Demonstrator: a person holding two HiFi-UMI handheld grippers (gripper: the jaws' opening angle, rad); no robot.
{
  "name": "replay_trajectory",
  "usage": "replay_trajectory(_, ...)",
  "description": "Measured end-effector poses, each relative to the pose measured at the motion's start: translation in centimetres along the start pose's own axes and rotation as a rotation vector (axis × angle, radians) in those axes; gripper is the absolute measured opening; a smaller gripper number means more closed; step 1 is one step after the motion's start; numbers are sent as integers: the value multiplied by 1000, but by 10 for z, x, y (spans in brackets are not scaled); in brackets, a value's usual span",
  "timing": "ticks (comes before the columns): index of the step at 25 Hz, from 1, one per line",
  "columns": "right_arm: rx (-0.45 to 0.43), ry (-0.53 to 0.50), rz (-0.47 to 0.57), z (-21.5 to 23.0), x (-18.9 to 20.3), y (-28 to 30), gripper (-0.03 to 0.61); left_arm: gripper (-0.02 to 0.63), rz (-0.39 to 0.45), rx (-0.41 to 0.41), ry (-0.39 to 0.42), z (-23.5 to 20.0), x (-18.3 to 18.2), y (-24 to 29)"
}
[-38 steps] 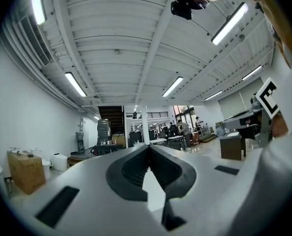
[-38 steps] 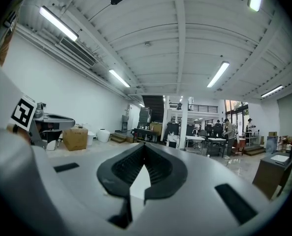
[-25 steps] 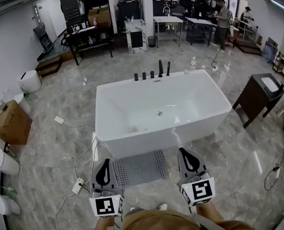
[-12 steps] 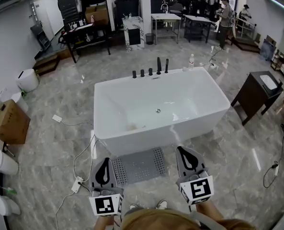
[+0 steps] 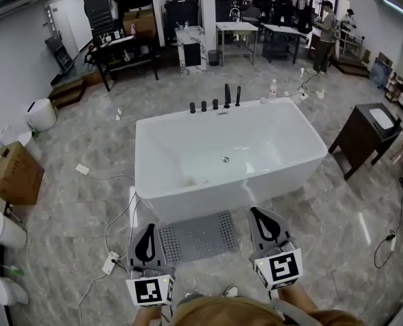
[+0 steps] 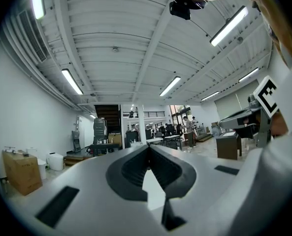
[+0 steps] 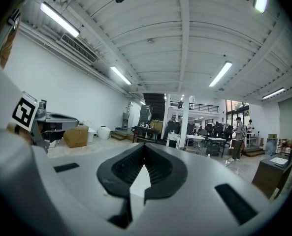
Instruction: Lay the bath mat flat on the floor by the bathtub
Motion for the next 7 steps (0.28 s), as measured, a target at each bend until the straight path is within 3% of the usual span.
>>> replay_trajectory(7,4,3,-2,-4,3,-2,3,3,-4,-6,-2,-2,3,-7)
Point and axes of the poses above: the fingertips, and each gripper's own axes: y forward along the fingers, z to its right, x out of its underside, the point moved 6 cm from there along -y, backward along the fingers, and after that the axes turned 7 degrees about z, right-handed, at the moved point
